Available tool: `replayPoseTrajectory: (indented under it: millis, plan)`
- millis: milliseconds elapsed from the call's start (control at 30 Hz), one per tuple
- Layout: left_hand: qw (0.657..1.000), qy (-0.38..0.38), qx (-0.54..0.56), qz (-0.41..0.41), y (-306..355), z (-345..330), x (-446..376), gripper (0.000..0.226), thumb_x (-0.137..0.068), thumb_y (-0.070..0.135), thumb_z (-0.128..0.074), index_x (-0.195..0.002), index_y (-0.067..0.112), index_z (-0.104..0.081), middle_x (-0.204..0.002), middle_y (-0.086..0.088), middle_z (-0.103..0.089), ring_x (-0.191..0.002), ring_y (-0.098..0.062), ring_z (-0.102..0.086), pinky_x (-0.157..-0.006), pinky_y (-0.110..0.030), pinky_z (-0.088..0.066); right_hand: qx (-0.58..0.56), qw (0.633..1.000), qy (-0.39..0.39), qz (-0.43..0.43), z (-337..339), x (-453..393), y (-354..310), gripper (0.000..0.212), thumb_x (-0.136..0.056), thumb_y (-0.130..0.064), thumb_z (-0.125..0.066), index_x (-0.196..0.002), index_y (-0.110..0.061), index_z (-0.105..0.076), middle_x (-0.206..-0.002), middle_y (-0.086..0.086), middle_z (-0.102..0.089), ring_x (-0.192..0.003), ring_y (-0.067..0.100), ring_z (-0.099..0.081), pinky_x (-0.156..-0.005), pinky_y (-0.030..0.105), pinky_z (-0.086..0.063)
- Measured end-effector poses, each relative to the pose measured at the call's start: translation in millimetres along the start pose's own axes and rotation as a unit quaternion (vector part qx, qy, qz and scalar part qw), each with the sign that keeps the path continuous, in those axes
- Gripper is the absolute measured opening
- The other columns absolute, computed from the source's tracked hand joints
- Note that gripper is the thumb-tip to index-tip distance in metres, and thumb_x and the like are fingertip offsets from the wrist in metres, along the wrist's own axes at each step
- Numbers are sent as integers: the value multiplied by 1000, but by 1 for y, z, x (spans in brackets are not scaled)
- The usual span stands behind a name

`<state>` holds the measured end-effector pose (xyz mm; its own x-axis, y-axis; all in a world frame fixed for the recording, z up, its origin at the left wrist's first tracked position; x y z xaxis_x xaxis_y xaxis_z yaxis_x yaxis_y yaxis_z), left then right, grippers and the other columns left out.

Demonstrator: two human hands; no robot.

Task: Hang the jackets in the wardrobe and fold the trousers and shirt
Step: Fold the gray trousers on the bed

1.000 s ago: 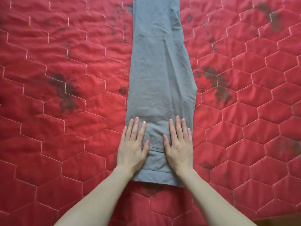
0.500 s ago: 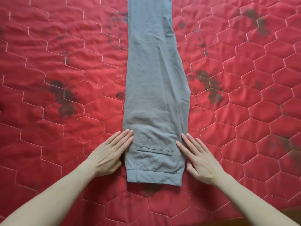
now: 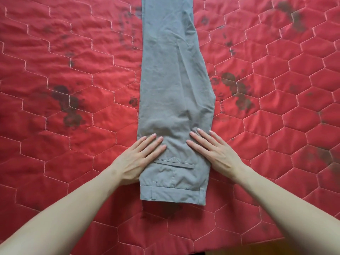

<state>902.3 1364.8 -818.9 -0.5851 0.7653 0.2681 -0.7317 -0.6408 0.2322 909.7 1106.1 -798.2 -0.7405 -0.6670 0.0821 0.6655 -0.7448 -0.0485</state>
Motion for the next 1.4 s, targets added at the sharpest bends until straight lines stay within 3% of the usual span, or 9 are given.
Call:
replayPoseTrajectory:
  millis: [167,433,600,633,733,900,1033,1200,1400]
  plan:
    - [999,-45,11,0,7,1,3,93,-100,74,-36,-168,19,-6,-175,-9,0,-162,-32,5,-131,-51,-12,-59,997,-42,14,-1,15,-3,67,-101,-24,-60,-163,-25,-35,-171,3,-28,-159,28,-22,-124,48,-33]
    - [982,-172,77,-23,35,2,20,87,-91,80,-11,-160,37,18,-170,16,19,-155,-23,30,-129,-35,9,-100,992,-49,56,17,45,-26,53,-106,-30,-43,-158,-22,-45,-167,-3,-35,-157,24,-26,-125,48,-26]
    - [884,-115,427,156,54,15,46,43,-101,52,-50,-143,56,-48,-154,15,-48,-150,-18,-40,-113,-10,-30,-222,973,-33,55,27,70,-38,40,-102,-29,-53,-137,-17,-68,-147,-9,-62,-146,15,-49,-123,43,-26]
    - [849,-111,472,210,55,15,52,28,-99,64,-49,-123,59,-61,-141,9,-63,-136,-22,-57,-108,-19,-42,-254,966,-24,36,28,73,-39,37,-100,-26,-54,-131,-17,-72,-140,-10,-68,-141,12,-54,-123,42,-27]
    - [821,-79,490,283,49,11,52,90,-80,96,-22,-107,25,-70,-107,-7,-78,-106,-28,-71,-92,-45,-55,-333,941,-11,-63,24,74,-36,27,-97,-30,-55,-110,-19,-76,-113,-8,-78,-117,12,-70,-120,42,-32]
    - [784,-1,467,410,25,9,31,92,-92,86,-14,-96,14,-73,-100,-13,-76,-99,-34,-69,-93,-45,-52,-413,849,8,-329,8,66,-19,41,-86,-65,-62,-91,-24,-62,-84,-5,-67,-92,14,-58,-88,21,-45]
    - [764,32,467,445,14,-2,22,99,-87,89,-8,-91,14,-72,-102,-15,-74,-107,-38,-66,-92,-41,-46,-458,801,98,-373,6,45,-22,39,-96,-39,-72,-78,-19,-43,-63,-7,-44,-61,13,-41,-62,30,-38]
    - [778,79,499,373,13,-5,21,53,-93,67,-54,-104,20,-75,-106,2,-78,-107,-24,-71,-95,-45,-53,-461,746,126,-464,-10,40,-21,30,-103,-28,-64,-81,-22,-45,-66,-9,-48,-67,25,-49,-69,51,-45]
    - [726,173,542,386,2,-1,0,40,-108,37,-53,-78,11,-57,-77,5,-64,-72,-10,-50,-72,-38,-44,-427,715,113,-542,-18,30,-6,29,-106,-36,-55,-83,-20,-50,-74,-2,-61,-77,32,-58,-75,52,-47]
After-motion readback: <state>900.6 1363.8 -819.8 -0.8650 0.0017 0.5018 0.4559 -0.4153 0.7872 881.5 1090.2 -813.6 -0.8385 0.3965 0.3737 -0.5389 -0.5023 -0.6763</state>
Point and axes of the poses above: each hand's wrist, its own x-axis away from the middle knuckle, its own z-axis out of the back of the hand, y = z × x, the point moved 7 cm from there along -x, towards the middle knuckle
